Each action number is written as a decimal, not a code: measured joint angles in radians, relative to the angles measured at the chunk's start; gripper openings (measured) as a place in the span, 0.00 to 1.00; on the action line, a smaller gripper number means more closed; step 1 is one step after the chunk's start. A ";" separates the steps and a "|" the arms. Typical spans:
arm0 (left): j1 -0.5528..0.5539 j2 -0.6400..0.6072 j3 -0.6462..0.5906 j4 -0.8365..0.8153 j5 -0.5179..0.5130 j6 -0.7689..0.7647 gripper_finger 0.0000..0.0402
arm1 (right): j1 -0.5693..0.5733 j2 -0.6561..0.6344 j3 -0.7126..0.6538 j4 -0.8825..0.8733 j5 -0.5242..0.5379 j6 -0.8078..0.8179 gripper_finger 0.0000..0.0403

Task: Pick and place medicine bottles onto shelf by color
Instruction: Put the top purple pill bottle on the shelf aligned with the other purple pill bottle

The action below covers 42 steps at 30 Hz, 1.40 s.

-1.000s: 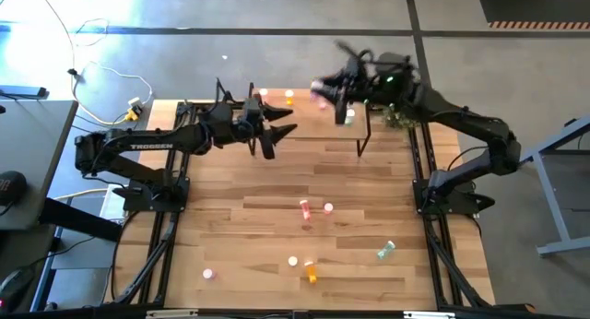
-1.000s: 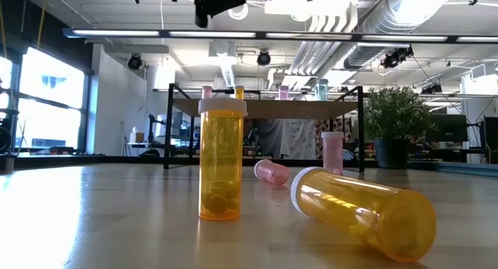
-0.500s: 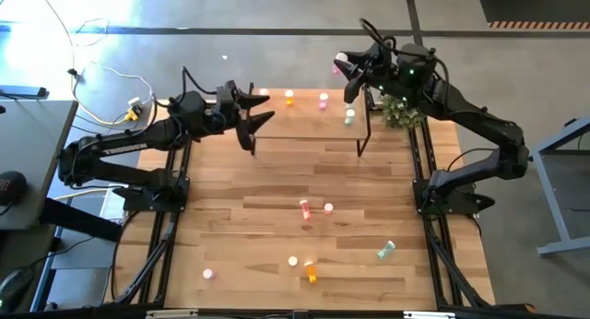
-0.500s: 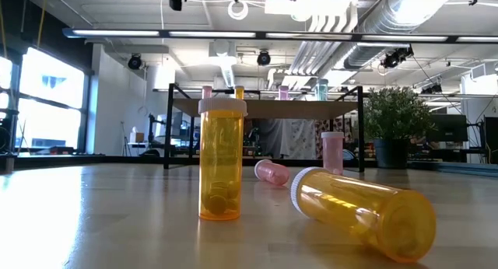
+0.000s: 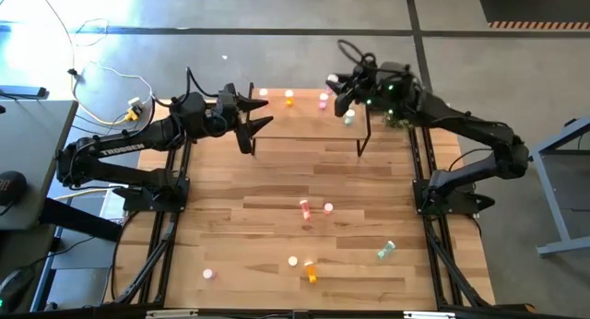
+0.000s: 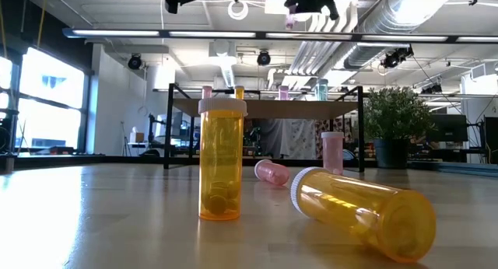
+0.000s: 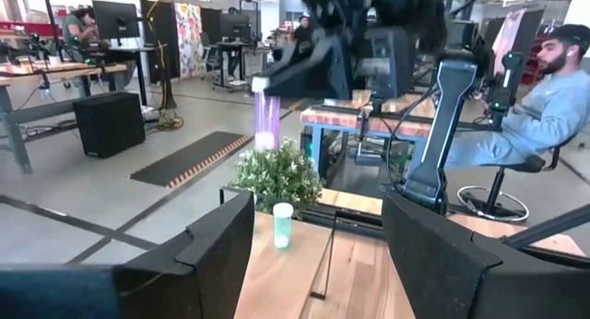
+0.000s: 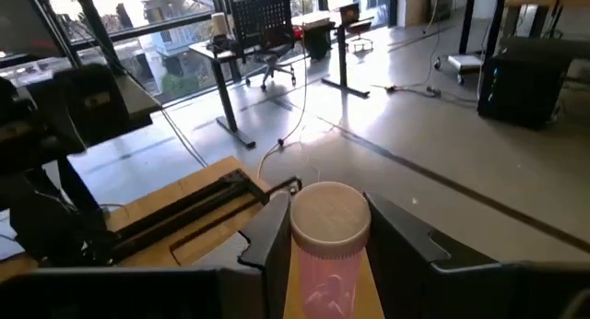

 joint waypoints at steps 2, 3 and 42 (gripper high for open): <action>0.000 0.000 0.000 -0.001 0.000 0.000 0.57 | 0.013 0.000 -0.053 0.047 0.000 0.025 0.27; 0.000 0.000 0.000 -0.002 0.000 0.000 0.57 | 0.020 -0.001 -0.077 0.074 0.000 0.038 0.27; 0.000 0.000 0.000 -0.012 -0.009 0.034 0.57 | 0.332 0.191 -0.450 0.571 0.724 0.113 0.27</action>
